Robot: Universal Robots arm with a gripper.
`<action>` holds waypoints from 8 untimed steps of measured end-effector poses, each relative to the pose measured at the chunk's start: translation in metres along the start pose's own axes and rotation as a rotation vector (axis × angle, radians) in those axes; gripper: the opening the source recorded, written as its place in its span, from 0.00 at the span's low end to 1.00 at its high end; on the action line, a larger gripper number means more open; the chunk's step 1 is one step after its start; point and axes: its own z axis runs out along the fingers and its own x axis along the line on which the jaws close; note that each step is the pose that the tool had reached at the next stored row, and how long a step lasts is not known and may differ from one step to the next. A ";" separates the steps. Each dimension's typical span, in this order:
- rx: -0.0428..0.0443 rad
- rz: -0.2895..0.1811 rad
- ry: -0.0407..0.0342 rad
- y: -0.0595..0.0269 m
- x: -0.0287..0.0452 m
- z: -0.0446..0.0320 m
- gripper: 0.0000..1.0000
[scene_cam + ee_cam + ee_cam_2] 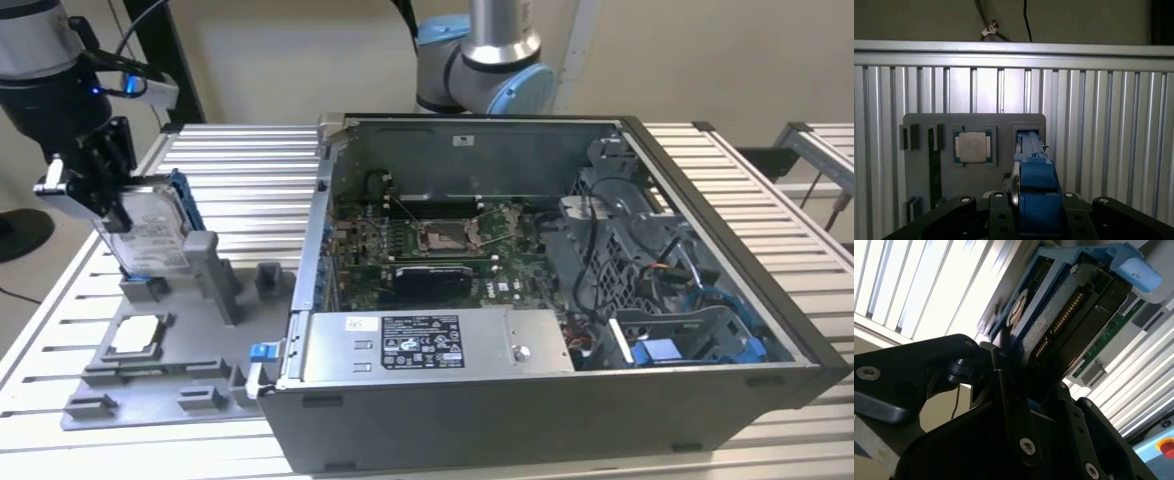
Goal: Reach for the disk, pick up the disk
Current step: 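Pick up the disk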
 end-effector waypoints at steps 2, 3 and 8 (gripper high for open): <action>0.0000 0.000 0.0000 0.0001 0.0000 -0.0091 0.00; 0.0001 0.000 0.0000 0.0001 0.0000 -0.0136 0.00; 0.0000 0.000 0.0000 0.0003 -0.0001 -0.0365 0.00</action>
